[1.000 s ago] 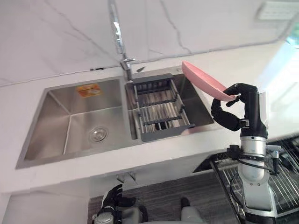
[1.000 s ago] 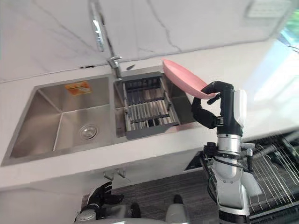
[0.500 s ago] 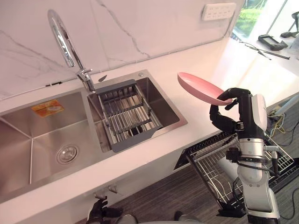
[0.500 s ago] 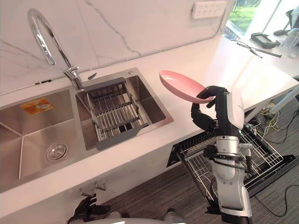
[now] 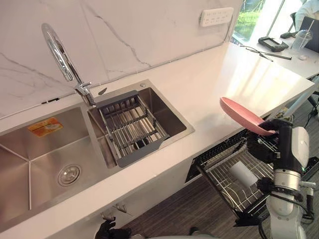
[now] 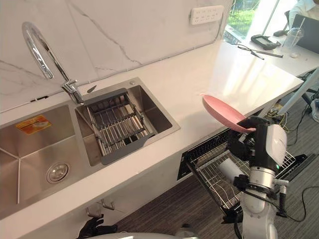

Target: Walk over to the sink, pick up the cup, carry it to the dishwasher, place the cup inside the dishwasher, then close the dishwasher door

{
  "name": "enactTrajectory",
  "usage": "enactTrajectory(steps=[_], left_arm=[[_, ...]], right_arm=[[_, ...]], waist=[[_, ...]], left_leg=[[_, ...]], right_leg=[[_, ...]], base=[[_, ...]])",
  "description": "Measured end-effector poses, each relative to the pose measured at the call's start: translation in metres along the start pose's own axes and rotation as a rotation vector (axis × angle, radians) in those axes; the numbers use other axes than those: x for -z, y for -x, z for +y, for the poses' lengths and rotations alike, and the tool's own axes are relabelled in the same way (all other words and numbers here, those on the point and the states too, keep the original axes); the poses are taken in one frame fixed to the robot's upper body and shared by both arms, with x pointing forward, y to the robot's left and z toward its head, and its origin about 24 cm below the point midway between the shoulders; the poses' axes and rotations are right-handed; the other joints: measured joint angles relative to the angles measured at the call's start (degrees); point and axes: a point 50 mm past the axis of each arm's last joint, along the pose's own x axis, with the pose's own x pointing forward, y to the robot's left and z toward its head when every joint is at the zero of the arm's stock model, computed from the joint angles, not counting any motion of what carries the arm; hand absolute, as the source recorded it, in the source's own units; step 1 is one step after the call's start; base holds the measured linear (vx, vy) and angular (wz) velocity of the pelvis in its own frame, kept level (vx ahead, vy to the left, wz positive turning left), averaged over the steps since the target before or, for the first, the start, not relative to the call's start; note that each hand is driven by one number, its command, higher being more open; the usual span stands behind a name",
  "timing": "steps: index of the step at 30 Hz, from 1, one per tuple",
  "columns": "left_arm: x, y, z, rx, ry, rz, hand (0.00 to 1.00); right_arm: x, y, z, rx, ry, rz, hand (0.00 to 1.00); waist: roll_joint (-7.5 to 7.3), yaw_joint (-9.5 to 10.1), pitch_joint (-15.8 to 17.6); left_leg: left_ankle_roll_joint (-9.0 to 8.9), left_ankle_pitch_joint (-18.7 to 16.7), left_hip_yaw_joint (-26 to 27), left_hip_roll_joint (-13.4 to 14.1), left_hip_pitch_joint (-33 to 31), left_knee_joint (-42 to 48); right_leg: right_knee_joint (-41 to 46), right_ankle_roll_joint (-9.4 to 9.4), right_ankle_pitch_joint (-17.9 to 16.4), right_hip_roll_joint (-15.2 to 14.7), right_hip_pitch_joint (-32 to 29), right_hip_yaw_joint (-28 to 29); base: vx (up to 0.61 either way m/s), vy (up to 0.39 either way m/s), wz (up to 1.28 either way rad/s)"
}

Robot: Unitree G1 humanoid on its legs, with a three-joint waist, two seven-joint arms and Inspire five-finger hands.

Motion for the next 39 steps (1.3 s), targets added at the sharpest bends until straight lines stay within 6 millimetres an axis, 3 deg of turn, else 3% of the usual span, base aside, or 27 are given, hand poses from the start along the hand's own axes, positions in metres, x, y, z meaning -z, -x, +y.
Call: enactTrajectory(steps=[8, 13, 18, 28, 39], left_arm=[[0.009, 0.003, -0.011, 0.027, 0.008, 0.035, 0.9], [0.006, 0.004, -0.02, 0.045, 0.023, 0.022, 0.9], [-0.009, 0.003, -0.028, 0.068, 0.025, -0.05, 0.9], [-0.036, 0.0, -0.029, 0.074, 0.042, -0.153, 0.9], [-0.054, -0.002, -0.028, 0.071, 0.065, -0.215, 0.9]], right_arm=[[0.061, 0.008, -0.025, 0.13, 0.105, 0.296, 0.3], [0.072, 0.009, -0.027, 0.141, 0.085, 0.354, 0.3], [0.072, -0.008, -0.027, 0.181, 0.038, 0.351, 0.3], [0.061, -0.039, -0.027, 0.217, -0.017, 0.297, 0.3], [0.07, -0.072, -0.016, 0.195, -0.137, 0.352, 0.3]], waist=[[3.58, -1.52, -0.9], [6.12, -2.29, 0.6], [8.25, -2.84, 4.0], [9.03, -2.8, 10.4], [9.37, -2.72, 14.4]], left_leg=[[0.15, 0.1, -1.7, -0.7, -0.9, -1.1], [0.18, 0.4, -1.9, -0.7, -1.9, -1.2], [0.64, 1.1, -1.9, -1.0, -4.5, -1.1], [1.43, 1.8, -2.0, -1.6, -8.2, -1.0], [1.59, 1.9, -2.3, -1.9, -11.4, 0.0]], right_leg=[[-0.9, 0.11, 0.1, -0.2, -0.7, -0.3], [-0.3, 0.13, 0.0, -0.3, -1.9, -0.4], [2.1, 0.23, -0.1, -0.7, -6.0, 0.3], [5.9, 0.69, -1.1, -1.6, -11.2, 1.2], [9.8, 1.0, -2.7, -2.4, -15.8, 1.3]], base=[[0.02, -0.004, 0.01], [-0.03, -0.013, 0.01], [-0.07, -0.002, -0.03], [-0.02, 0.004, -0.01], [0.0, 0.004, 0.01]])
